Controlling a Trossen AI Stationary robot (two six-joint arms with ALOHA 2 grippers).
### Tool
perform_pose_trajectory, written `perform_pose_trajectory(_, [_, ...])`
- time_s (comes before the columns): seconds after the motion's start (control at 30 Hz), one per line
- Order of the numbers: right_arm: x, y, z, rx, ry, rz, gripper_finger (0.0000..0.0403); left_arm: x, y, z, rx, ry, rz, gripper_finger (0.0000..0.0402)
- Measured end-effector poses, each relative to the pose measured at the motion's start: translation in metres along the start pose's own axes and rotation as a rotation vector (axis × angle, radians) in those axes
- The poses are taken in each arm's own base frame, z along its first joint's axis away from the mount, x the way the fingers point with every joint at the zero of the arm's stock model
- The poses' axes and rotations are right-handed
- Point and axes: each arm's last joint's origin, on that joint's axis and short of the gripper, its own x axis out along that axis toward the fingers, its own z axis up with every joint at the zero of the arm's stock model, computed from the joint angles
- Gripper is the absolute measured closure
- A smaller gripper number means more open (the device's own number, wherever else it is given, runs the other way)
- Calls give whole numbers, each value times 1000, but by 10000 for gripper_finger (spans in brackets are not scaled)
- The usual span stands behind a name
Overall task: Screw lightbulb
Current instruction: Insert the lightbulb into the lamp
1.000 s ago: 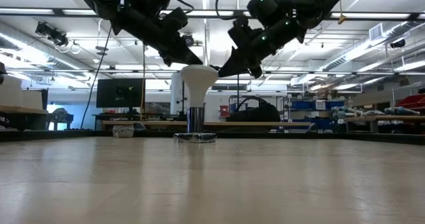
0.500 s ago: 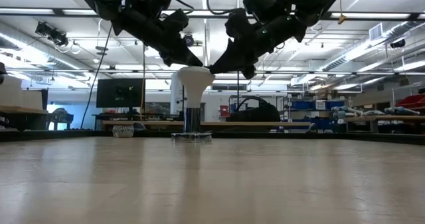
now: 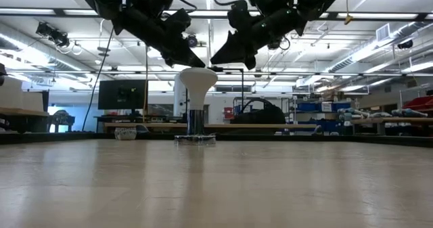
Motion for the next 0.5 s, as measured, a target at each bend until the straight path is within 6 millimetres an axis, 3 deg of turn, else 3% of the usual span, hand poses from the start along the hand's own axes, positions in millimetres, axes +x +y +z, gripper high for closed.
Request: perform_pose_trajectory(0.5, [-2, -12, 2, 0, -13, -31, 392, -16, 4, 5, -13, -2, 79, 402])
